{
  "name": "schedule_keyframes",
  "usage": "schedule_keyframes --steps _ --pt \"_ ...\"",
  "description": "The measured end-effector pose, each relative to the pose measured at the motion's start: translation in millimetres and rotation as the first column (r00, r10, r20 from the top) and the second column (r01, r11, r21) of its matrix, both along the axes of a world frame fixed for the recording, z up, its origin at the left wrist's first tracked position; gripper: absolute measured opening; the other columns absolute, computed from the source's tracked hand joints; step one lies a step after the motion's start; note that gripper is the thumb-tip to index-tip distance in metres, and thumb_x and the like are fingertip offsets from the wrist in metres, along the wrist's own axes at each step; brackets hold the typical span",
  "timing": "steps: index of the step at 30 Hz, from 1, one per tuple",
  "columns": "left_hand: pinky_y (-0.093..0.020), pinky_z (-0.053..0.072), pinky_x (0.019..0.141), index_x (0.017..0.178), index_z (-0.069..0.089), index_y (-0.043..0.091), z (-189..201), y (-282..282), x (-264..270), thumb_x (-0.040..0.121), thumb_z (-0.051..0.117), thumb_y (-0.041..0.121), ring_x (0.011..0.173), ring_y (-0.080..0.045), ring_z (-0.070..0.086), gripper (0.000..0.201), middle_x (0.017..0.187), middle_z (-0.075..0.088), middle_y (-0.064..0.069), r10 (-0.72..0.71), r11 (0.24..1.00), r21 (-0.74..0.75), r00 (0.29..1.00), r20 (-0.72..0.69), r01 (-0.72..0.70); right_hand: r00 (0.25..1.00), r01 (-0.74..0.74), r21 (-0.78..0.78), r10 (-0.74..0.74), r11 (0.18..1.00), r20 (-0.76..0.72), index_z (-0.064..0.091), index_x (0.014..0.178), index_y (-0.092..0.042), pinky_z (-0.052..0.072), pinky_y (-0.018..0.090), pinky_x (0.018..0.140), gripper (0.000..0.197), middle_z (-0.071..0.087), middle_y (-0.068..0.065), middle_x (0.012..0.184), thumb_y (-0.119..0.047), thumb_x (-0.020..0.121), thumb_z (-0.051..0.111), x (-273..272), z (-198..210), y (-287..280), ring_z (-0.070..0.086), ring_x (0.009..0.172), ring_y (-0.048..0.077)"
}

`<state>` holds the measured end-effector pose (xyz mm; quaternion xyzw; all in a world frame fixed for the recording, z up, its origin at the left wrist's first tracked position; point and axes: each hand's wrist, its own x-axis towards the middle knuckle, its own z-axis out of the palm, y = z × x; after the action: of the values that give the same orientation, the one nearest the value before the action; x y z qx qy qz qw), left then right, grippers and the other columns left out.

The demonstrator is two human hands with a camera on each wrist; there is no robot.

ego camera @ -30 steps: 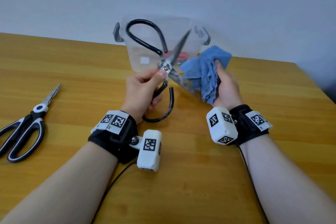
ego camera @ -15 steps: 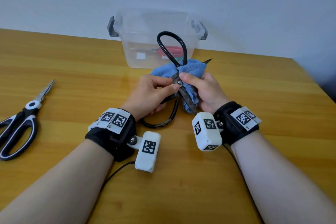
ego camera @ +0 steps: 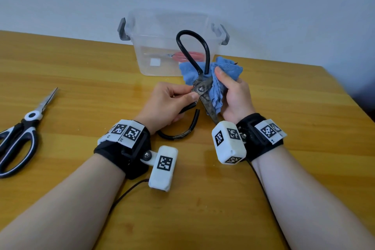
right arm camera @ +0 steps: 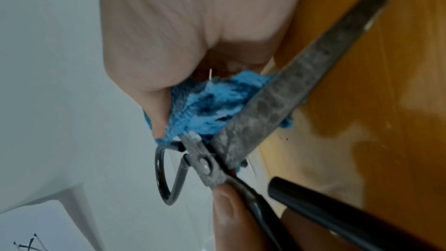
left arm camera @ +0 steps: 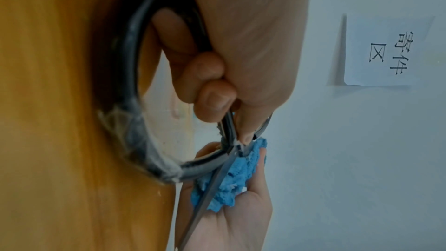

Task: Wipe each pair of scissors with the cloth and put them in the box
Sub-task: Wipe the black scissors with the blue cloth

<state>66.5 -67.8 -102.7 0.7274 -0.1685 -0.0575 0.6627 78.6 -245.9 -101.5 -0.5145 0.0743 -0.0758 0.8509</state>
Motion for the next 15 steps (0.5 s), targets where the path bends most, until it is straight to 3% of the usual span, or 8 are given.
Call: schedule_keyframes --steps 5,7,9,10,11,13,14,15 --pt "-0.020 0.032 0.037 0.102 0.079 0.019 -3.4 1.8 1.9 0.100 0.066 0.012 0.037 -0.013 0.039 0.014 0.054 0.054 0.000 0.001 0.999 0.044 1.000 0.019 -0.002 0.990 0.134 0.037 -0.132 0.990 -0.044 0.066 0.123 0.006 0.057 0.057 0.092 0.041 0.070 0.028 0.117 -0.020 0.092 0.073 2.2 -2.8 -4.5 0.070 0.105 0.044" --pt "-0.021 0.033 0.037 0.099 0.079 0.020 -4.1 2.6 2.4 0.100 0.067 0.014 0.037 -0.014 0.039 0.014 0.055 0.056 0.000 0.000 0.999 0.050 1.000 0.025 -0.001 0.990 0.132 0.055 -0.129 0.990 -0.056 0.065 0.126 0.005 0.062 0.048 0.078 0.054 0.070 0.027 0.117 -0.031 0.089 0.077 4.9 -3.8 -11.6 0.073 0.093 0.038" --pt "-0.021 0.032 0.037 0.098 0.079 0.017 -5.3 3.5 2.4 0.100 0.067 0.013 0.037 -0.015 0.039 0.013 0.054 0.058 0.003 0.008 0.999 0.049 0.999 0.034 -0.009 0.996 0.033 0.077 -0.026 0.996 -0.081 0.062 0.132 0.004 0.056 0.030 0.058 0.065 0.070 0.021 0.106 -0.044 0.090 0.072 6.4 -4.6 -20.0 0.069 0.072 0.023" --pt "-0.020 0.032 0.037 0.099 0.079 0.015 -5.4 3.9 2.0 0.100 0.067 0.013 0.036 -0.015 0.039 0.013 0.053 0.058 0.006 0.022 0.999 0.042 0.999 0.037 -0.023 0.995 -0.043 0.089 0.050 0.995 -0.081 0.063 0.132 0.002 0.055 0.026 0.062 0.065 0.069 0.018 0.107 -0.049 0.092 0.068 5.6 -4.8 -22.1 0.064 0.074 0.021" --pt "-0.020 0.031 0.036 0.099 0.079 0.013 -4.6 3.9 1.6 0.100 0.067 0.013 0.035 -0.015 0.039 0.013 0.051 0.056 0.006 0.044 0.999 0.028 0.998 0.041 -0.046 0.991 -0.101 0.088 0.108 0.991 -0.082 0.066 0.130 -0.002 0.052 0.025 0.080 0.064 0.067 0.018 0.115 -0.054 0.092 0.066 5.2 -4.1 -22.2 0.057 0.085 0.022" --pt "-0.020 0.029 0.036 0.097 0.080 0.010 -3.6 4.7 1.5 0.100 0.067 0.015 0.034 -0.015 0.038 0.014 0.047 0.049 0.004 0.115 0.993 -0.011 0.993 0.039 -0.115 0.983 -0.159 0.044 0.163 0.986 -0.088 0.076 0.119 -0.011 0.029 0.039 0.112 0.059 0.059 0.015 0.127 -0.060 0.086 0.070 4.5 -3.8 -20.0 0.043 0.103 0.026" --pt "-0.019 0.028 0.035 0.096 0.079 0.008 -3.3 5.2 2.3 0.099 0.067 0.015 0.034 -0.014 0.038 0.015 0.046 0.046 0.003 0.154 0.988 -0.031 0.987 0.037 -0.153 0.979 -0.178 0.032 0.181 0.983 -0.092 0.078 0.115 -0.014 0.024 0.042 0.116 0.056 0.059 0.014 0.128 -0.060 0.084 0.072 5.1 -3.8 -17.7 0.043 0.109 0.027" --pt "-0.019 0.027 0.035 0.094 0.079 0.008 -3.9 5.8 3.5 0.099 0.067 0.016 0.034 -0.014 0.038 0.015 0.046 0.044 0.002 0.186 0.982 -0.049 0.982 0.036 -0.184 0.972 -0.212 0.042 0.215 0.976 -0.091 0.078 0.114 -0.015 0.029 0.039 0.112 0.055 0.060 0.015 0.127 -0.059 0.082 0.073 4.5 -3.9 -14.6 0.048 0.111 0.028"
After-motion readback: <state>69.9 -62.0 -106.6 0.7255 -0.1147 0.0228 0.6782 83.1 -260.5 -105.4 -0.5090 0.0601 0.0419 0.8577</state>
